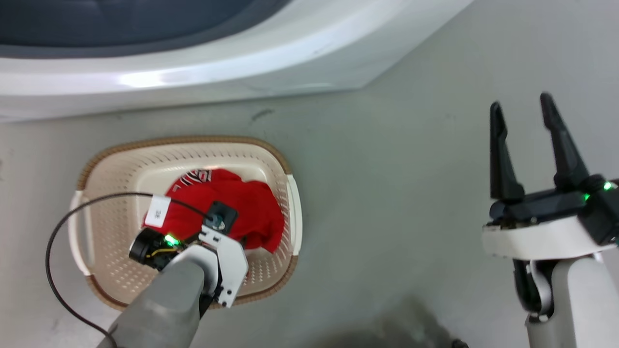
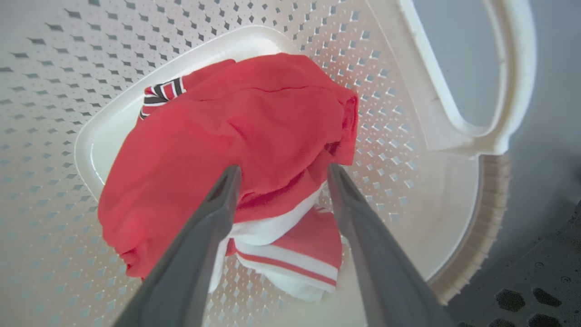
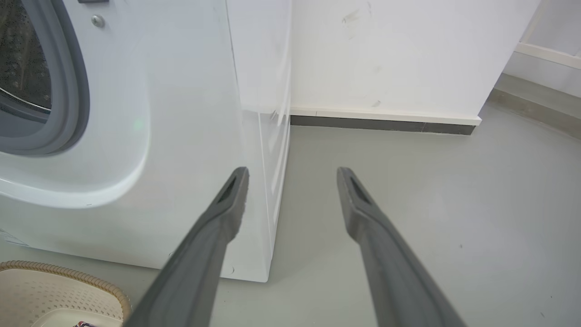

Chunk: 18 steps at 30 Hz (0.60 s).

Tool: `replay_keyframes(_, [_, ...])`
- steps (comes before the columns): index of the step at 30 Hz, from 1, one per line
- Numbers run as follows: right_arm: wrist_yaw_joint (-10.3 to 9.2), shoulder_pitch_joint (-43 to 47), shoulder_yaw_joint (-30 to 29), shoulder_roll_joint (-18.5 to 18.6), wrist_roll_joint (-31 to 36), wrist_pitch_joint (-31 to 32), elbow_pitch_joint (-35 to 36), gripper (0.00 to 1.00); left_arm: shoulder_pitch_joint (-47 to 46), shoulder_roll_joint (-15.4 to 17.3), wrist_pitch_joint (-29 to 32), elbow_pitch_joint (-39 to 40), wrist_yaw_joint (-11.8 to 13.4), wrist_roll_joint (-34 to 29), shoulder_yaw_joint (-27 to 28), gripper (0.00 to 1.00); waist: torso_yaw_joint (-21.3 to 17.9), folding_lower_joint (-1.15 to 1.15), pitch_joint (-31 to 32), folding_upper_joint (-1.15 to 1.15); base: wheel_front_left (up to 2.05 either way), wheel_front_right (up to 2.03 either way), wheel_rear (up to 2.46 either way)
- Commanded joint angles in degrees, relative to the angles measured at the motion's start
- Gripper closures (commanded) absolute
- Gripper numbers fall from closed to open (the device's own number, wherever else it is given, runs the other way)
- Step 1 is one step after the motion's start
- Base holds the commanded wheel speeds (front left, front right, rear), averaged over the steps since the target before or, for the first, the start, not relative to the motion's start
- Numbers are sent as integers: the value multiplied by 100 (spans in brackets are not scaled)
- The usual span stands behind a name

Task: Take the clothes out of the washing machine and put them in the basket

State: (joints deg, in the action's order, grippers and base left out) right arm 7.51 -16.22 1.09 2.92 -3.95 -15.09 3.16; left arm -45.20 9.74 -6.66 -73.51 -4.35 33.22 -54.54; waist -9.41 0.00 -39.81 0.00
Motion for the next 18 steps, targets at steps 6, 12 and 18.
replay_keyframes(6, [-4, 539, 37, -5, 162, -12, -149, 0, 461, -155, -573, -16, -63, 147, 57, 0, 430, 0, 1115, 0, 0, 0, 0])
replay_keyframes(12, [-4, 858, 53, -5, 229, -12, -212, 0, 692, -208, -819, 107, 3, 244, 170, 0, 625, 0, 1669, 0, 0, 0, 0])
replay_keyframes(18, [-4, 1100, 58, -6, 270, -12, -246, 0, 958, 48, -861, 998, 377, 220, 579, 0, 755, 0, 2156, 0, 0, 0, 0])
